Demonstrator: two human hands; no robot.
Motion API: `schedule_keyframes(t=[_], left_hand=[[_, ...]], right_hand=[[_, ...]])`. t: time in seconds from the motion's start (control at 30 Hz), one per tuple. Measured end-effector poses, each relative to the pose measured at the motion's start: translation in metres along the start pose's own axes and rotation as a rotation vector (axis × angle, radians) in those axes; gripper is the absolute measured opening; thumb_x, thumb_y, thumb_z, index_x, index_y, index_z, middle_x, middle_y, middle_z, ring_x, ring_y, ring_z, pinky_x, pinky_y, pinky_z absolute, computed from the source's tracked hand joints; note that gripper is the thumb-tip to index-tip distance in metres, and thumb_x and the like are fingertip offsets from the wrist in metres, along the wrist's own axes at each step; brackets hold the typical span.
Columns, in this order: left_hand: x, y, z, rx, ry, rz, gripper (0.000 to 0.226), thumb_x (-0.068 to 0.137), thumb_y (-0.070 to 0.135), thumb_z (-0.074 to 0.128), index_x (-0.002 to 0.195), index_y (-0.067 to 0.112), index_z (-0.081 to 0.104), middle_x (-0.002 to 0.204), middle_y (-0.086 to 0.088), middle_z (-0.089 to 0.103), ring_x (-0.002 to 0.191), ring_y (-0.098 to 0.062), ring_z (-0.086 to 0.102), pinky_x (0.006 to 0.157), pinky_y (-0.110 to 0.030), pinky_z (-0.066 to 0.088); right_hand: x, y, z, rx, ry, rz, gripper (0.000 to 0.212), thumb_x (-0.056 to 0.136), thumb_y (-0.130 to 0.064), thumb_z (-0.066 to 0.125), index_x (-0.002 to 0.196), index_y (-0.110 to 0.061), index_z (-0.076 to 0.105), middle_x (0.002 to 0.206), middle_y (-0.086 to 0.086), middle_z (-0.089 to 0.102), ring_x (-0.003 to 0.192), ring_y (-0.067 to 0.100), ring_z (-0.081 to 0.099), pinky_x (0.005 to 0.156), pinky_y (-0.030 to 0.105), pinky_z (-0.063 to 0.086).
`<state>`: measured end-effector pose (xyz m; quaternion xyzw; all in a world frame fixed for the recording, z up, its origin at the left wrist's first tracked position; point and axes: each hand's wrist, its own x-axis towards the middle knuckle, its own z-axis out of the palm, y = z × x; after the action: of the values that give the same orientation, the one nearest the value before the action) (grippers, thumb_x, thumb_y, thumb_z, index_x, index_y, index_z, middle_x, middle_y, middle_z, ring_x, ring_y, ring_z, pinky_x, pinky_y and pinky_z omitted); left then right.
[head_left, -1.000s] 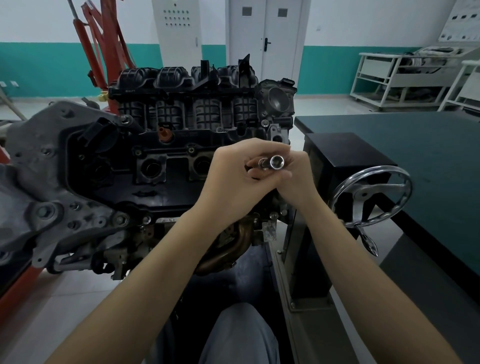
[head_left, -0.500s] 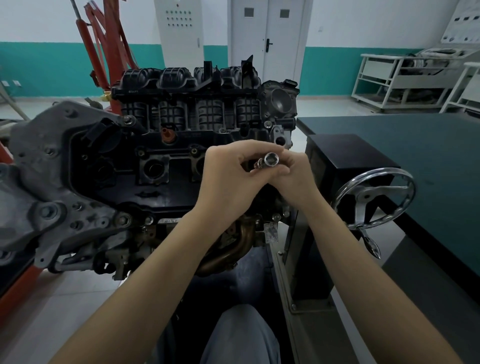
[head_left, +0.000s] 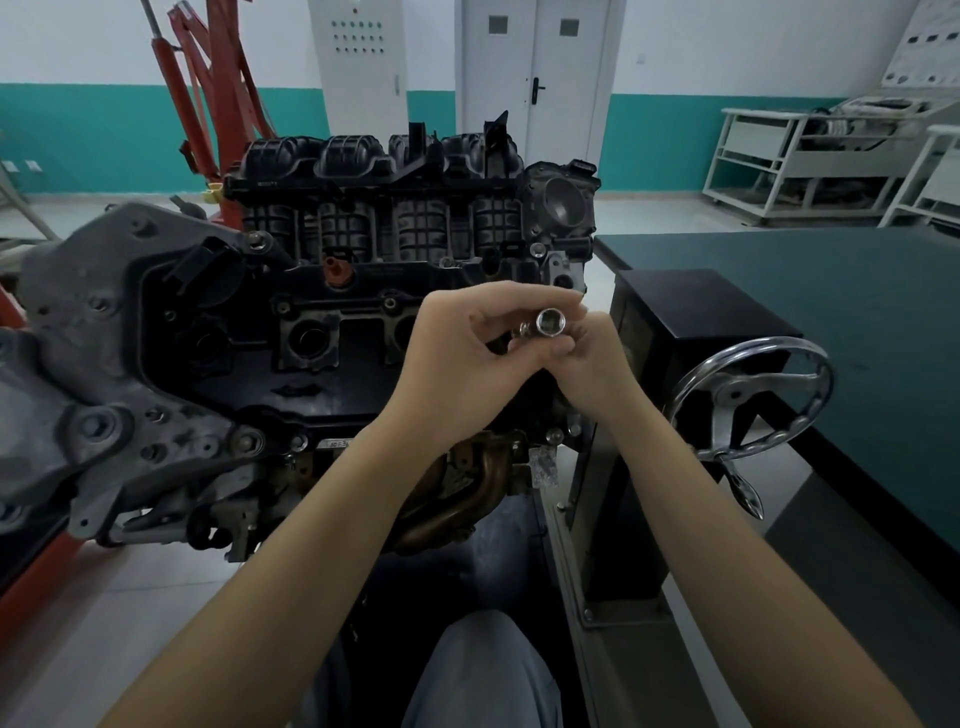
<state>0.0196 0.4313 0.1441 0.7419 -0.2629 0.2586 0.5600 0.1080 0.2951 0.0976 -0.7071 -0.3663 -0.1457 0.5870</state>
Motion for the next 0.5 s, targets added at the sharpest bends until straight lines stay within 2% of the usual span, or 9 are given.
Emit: schedule_keyframes(t=[0.07,0.13,0.17,0.27,0.33,0.43,0.5], left_hand=[[0.0004,0.0006,0.0000,0.017,-0.030,0.004,0.038,0.074,-0.008,0.076,0.108,0.007,0.068,0.100,-0.005,0.072,0.099,-0.013,0.069,0.092,-0.031,0.054],[0.0006,0.0017,0.0011,0.089,0.019,-0.001,0.035,0.070,0.000,0.081,0.102,0.011,0.072,0.096,0.000,0.073,0.095,-0.008,0.069,0.089,-0.028,0.055],[0.0003,0.0017,0.0017,0.112,0.048,0.000,0.032,0.070,0.003,0.083,0.099,0.013,0.073,0.092,0.004,0.072,0.092,-0.005,0.069,0.087,-0.026,0.055],[0.0006,0.0017,0.0028,0.082,0.054,-0.010,0.034,0.074,0.001,0.079,0.103,0.017,0.071,0.093,0.006,0.072,0.094,-0.005,0.069,0.089,-0.027,0.055],[0.0011,-0.0003,0.0014,0.005,-0.009,-0.016,0.040,0.076,-0.007,0.074,0.109,0.013,0.068,0.098,-0.001,0.072,0.098,-0.012,0.069,0.093,-0.033,0.054],[0.0013,-0.0024,0.0003,-0.018,-0.082,0.002,0.037,0.075,-0.012,0.073,0.109,0.003,0.068,0.100,-0.012,0.072,0.100,-0.021,0.069,0.093,-0.040,0.054],[0.0006,-0.0023,0.0008,0.051,-0.020,0.016,0.032,0.072,-0.004,0.080,0.101,0.006,0.072,0.095,-0.005,0.073,0.094,-0.013,0.069,0.088,-0.035,0.056]], right_hand=[[0.0018,0.0004,-0.0005,-0.006,0.050,-0.022,0.029,0.076,0.004,0.064,0.098,-0.015,0.068,0.080,-0.019,0.072,0.084,0.000,0.068,0.077,0.018,0.051],[0.0030,0.0003,-0.0009,-0.022,0.061,-0.046,0.026,0.074,0.007,0.071,0.096,-0.007,0.072,0.086,0.001,0.074,0.086,0.016,0.071,0.080,0.031,0.055],[0.0031,0.0013,-0.0017,-0.024,0.057,-0.054,0.024,0.075,0.008,0.072,0.095,-0.006,0.073,0.087,0.004,0.074,0.087,0.019,0.071,0.080,0.033,0.054],[0.0018,0.0013,-0.0034,-0.014,0.018,-0.060,0.030,0.080,0.004,0.066,0.094,-0.023,0.068,0.085,-0.019,0.071,0.086,0.002,0.067,0.078,0.020,0.050],[0.0007,0.0010,-0.0023,-0.010,0.003,-0.033,0.031,0.081,0.003,0.062,0.097,-0.024,0.065,0.084,-0.025,0.070,0.086,-0.001,0.066,0.078,0.017,0.050],[0.0018,0.0032,-0.0015,-0.008,0.074,-0.031,0.028,0.075,0.003,0.072,0.098,-0.012,0.070,0.081,-0.016,0.072,0.082,0.004,0.069,0.076,0.019,0.052],[0.0028,0.0033,-0.0025,0.007,0.086,-0.042,0.025,0.073,0.004,0.077,0.096,-0.003,0.073,0.086,0.003,0.074,0.083,0.015,0.071,0.078,0.026,0.053]])
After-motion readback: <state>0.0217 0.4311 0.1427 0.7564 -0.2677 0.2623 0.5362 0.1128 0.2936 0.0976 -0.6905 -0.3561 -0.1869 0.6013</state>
